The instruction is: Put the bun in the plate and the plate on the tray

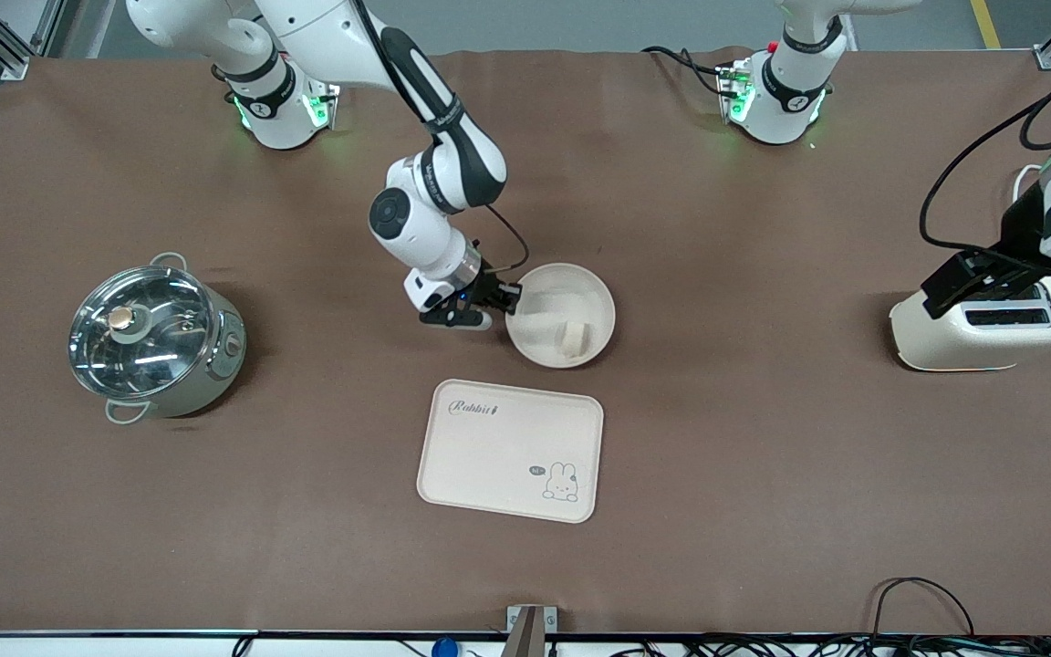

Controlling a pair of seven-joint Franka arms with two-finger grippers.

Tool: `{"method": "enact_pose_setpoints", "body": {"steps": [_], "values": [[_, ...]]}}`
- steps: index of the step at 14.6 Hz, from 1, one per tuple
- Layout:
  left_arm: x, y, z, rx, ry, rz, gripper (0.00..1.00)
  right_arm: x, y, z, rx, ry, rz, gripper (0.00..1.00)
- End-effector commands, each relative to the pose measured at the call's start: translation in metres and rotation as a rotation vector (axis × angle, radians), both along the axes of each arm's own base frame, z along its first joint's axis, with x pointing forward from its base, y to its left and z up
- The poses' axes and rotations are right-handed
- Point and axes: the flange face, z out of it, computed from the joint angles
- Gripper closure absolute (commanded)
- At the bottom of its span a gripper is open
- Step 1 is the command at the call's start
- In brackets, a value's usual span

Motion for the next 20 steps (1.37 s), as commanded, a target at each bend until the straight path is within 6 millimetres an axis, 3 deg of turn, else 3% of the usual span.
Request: {"method": "enact_pose_setpoints", "body": {"steps": [1, 3, 4, 5, 8, 11, 12, 13, 14, 17, 20], "values": [[-0.003, 0.042, -0.004, -0.113, 0.041, -0.037, 0.0, 0.071, -0.038, 0.042, 0.008, -0.043, -0.011, 1.0], [-0.007, 0.046, -0.004, -0.124, 0.062, -0.036, 0.0, 0.118, -0.075, 0.041, -0.052, -0.091, -0.012, 1.0], [-0.012, 0.042, -0.002, -0.117, 0.083, -0.044, 0.0, 0.134, -0.083, 0.036, -0.072, -0.109, -0.012, 1.0], [-0.016, 0.04, 0.005, -0.116, 0.076, -0.047, 0.0, 0.143, -0.089, 0.023, -0.085, -0.108, -0.017, 1.0], [-0.023, 0.001, 0.01, -0.111, 0.073, -0.105, 0.0, 0.166, -0.104, -0.004, -0.103, -0.105, -0.046, 0.99], [-0.023, 0.0, 0.004, -0.11, 0.104, -0.1, 0.0, 0.179, -0.103, -0.02, -0.097, -0.102, -0.071, 0.98], [-0.024, -0.004, 0.003, -0.103, 0.112, -0.106, 0.0, 0.181, -0.102, -0.02, -0.096, -0.103, -0.076, 0.88], [-0.026, -0.008, 0.004, -0.094, 0.11, -0.113, 0.0, 0.184, -0.106, -0.019, -0.102, -0.098, -0.07, 0.58], [-0.028, -0.01, 0.005, -0.077, 0.115, -0.118, 0.0, 0.186, -0.108, -0.011, -0.096, -0.079, -0.058, 0.01], [-0.033, -0.032, 0.002, -0.038, 0.14, -0.161, 0.0, 0.204, -0.14, 0.026, -0.163, -0.08, -0.016, 0.0], [-0.033, -0.03, 0.001, -0.032, 0.141, -0.158, 0.0, 0.216, -0.181, 0.086, -0.256, -0.134, 0.082, 0.0]]}}
